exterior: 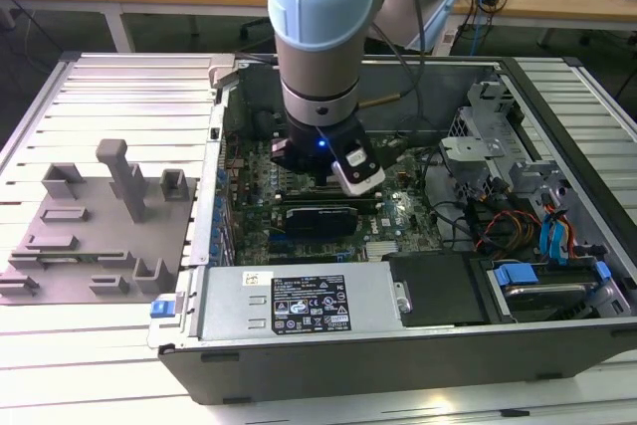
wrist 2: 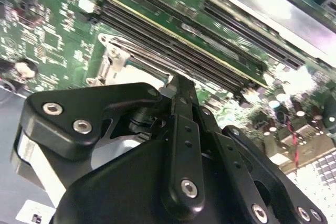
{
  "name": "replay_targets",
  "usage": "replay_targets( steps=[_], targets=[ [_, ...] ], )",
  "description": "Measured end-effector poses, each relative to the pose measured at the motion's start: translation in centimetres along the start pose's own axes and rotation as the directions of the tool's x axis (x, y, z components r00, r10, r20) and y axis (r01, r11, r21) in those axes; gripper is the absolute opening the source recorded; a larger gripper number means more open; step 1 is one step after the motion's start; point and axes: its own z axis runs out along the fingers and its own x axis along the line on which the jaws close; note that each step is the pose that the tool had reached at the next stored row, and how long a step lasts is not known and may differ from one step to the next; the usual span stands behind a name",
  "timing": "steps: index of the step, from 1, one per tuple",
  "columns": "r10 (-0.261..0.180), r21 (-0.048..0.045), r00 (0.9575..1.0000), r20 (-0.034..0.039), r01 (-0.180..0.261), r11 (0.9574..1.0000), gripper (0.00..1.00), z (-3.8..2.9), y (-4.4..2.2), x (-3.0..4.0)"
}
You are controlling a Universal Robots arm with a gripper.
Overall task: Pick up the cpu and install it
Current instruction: 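Install the second cpu locking lever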
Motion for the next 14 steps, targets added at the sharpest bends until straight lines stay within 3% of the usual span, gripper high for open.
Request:
replay_targets(
  steps=[2,4,9,12,14],
  targets=[
    [0.003,0.0004,1.0000,0.0001,-0.003,1.0000,0.11,0.14,0.10,-0.90],
    [0.004,0.0007,1.0000,-0.0001,-0.004,1.0000,0.11,0.26,0.34,-1.30],
    [0.004,0.0015,1.0000,0.0000,-0.004,1.0000,0.11,0.86,2.12,-1.59],
    [0.005,0.0131,1.0000,-0.0008,-0.005,0.9999,0.11,1.07,2.63,-2.17],
    [0.004,0.0160,1.0000,-0.0014,-0.004,0.9999,0.11,1.10,2.71,-2.34]
  ],
)
